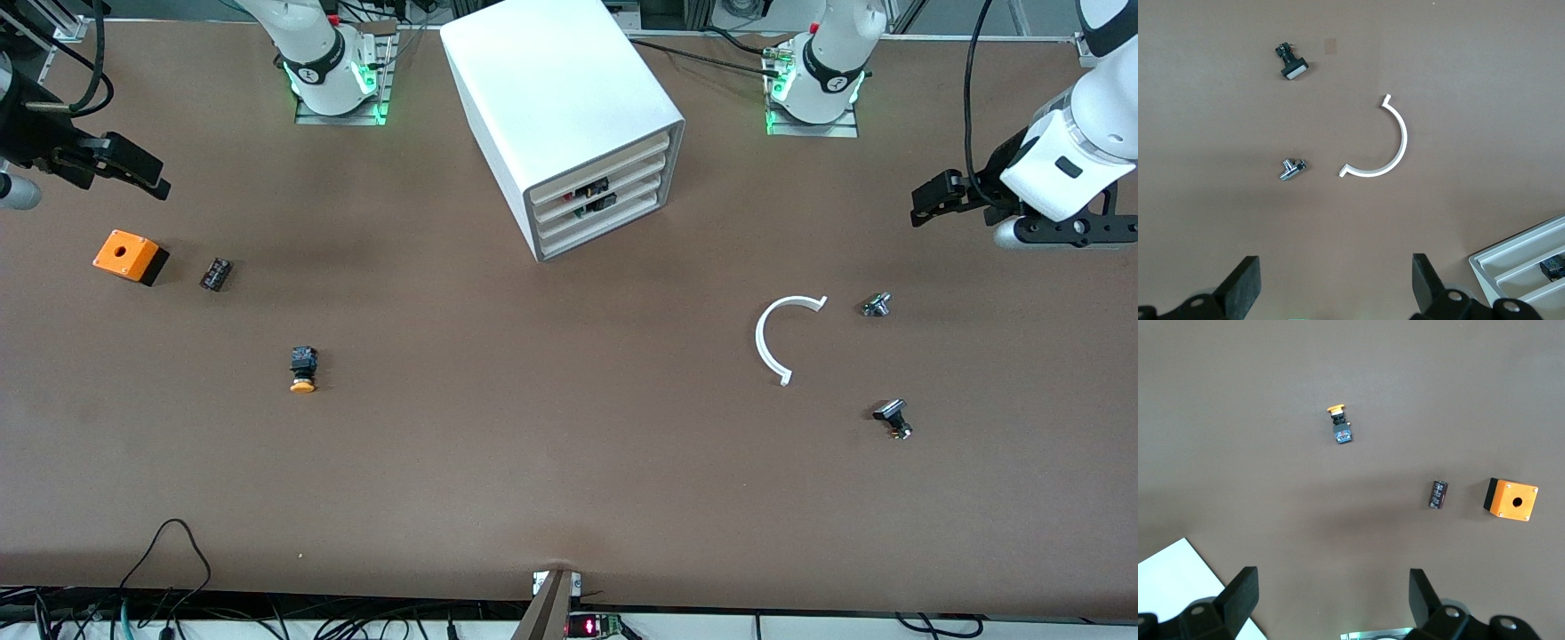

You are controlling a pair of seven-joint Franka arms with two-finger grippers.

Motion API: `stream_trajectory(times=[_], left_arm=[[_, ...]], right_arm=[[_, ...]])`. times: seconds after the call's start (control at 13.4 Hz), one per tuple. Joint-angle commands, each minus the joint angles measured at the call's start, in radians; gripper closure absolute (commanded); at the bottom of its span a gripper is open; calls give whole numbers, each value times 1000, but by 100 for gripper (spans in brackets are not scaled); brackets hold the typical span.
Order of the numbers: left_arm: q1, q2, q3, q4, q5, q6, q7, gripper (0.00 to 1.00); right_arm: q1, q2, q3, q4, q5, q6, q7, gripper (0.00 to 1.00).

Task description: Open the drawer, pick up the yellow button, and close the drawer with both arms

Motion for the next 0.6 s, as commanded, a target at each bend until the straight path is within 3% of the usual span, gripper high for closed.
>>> stream_trajectory(times=[0.0,0.52], left_arm=[[-12,-6,2,10,0,-15,-9,0],[-24,3,-33,36,42,-27,-15,0]], right_arm=[[7,-20,-7,-17,3,19,-22,0],[7,-8,-8,3,3,2,-23,0]])
